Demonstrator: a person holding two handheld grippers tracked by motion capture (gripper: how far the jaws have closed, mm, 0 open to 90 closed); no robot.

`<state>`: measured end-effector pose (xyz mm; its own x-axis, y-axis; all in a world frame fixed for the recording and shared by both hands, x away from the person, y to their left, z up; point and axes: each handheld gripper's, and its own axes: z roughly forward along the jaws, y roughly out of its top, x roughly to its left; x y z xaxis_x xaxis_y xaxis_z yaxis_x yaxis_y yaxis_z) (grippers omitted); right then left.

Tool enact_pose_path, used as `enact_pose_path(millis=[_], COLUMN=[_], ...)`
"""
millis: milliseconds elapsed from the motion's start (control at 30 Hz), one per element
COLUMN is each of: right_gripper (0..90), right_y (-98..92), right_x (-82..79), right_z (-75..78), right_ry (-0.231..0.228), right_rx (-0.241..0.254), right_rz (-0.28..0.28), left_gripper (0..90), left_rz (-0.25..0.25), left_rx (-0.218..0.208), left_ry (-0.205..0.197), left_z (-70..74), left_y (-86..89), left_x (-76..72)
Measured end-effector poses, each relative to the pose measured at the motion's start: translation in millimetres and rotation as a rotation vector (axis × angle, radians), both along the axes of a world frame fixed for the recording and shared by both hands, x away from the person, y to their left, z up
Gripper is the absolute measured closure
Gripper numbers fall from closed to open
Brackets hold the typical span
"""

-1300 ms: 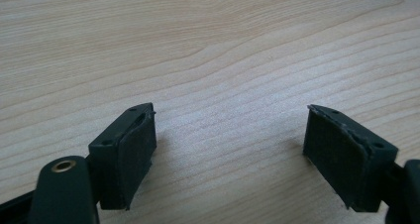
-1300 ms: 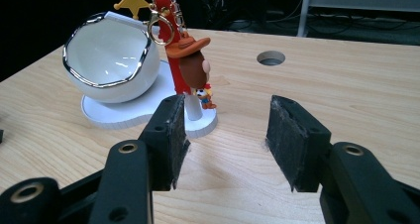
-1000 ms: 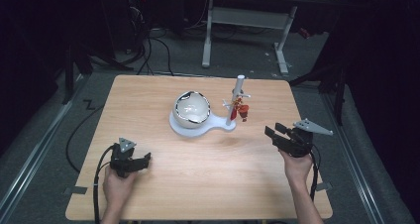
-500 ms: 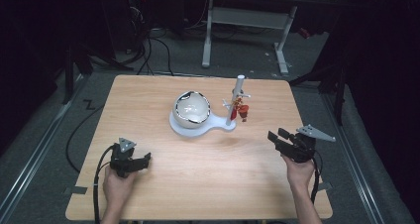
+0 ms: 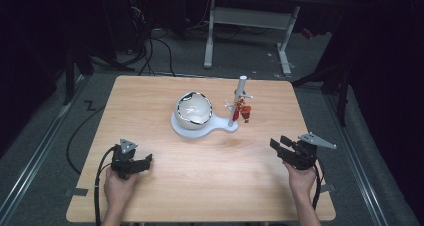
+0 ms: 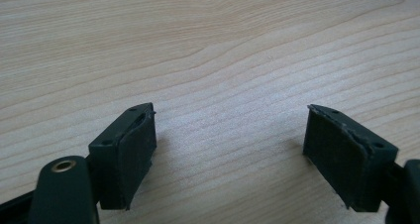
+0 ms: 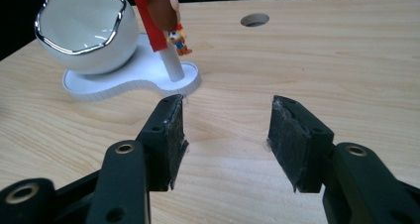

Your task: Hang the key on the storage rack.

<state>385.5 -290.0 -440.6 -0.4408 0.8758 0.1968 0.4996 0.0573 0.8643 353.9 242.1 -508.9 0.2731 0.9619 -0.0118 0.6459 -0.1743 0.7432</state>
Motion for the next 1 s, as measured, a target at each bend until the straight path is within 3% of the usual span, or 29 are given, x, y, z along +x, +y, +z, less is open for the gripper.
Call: enact_pose_path(millis=[367, 467, 1000], right_gripper=[47.0, 46.3, 46.3], right_y=[1.5, 2.9, 16.0], right_x=[-1.4, 1.1, 10.0], right_z=[-15.5, -22.7, -35.4], right_ry=[0.024, 0.034, 0.066], right_rx=[-0.037, -0.073, -0.151], right_rz=[-0.020, -0.025, -0.027], left_gripper=[20.9, 20.9, 21.0], left_rz=[0.001, 0.000, -0.002], left_rx=[0.000, 0.000, 0.001], left_ry=[0.000, 0.000, 0.002], left_z=[0.0, 0.0, 0.1], left_y=[-0.1, -0.1, 0.1], left_x=[0.0, 0.0, 0.0])
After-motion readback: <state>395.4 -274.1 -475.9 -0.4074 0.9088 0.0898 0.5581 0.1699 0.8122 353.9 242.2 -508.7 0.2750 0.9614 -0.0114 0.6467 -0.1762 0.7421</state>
